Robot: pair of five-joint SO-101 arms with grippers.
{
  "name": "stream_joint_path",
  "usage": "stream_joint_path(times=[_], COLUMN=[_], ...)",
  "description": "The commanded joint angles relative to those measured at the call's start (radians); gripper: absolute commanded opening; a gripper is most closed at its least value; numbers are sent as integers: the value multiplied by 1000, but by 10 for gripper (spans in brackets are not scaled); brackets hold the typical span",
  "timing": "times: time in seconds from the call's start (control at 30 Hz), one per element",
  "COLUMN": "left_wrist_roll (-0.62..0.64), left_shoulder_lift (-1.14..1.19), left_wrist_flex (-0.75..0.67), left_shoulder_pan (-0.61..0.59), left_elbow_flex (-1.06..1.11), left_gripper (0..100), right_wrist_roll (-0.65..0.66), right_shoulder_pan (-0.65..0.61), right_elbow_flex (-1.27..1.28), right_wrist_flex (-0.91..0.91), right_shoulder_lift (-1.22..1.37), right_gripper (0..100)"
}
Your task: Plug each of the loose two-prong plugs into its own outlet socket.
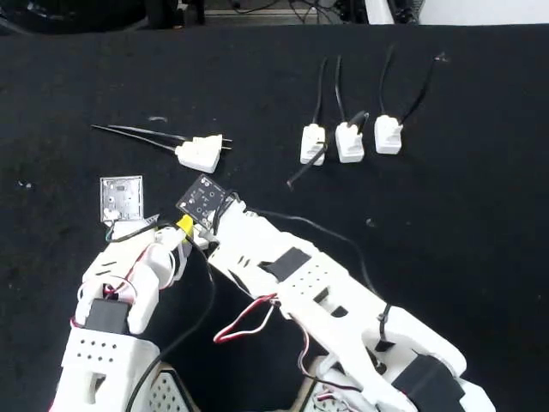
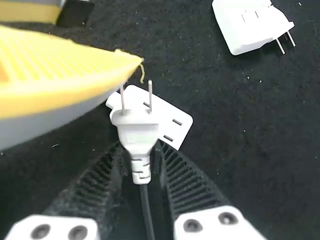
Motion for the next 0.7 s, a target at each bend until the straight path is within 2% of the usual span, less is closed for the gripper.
stream_joint_path(times=[0.0, 0.37, 0.67], left_wrist_roll=[-14, -14, -14], left_shoulder_lift=[-11, -5, -3], left_wrist_flex=[-23, -68, -63], left_shoulder_pan=[13, 15, 15], left_elbow_flex=[-19, 18, 18], left_gripper=[191, 191, 192], right_wrist_roll=[-6, -6, -52], right_shoulder_pan=[-17, -49, -49], right_elbow_flex=[-62, -54, 7], right_wrist_flex=[-12, -11, 87], right_shoulder_lift=[-4, -18, -257], right_gripper=[11, 11, 11])
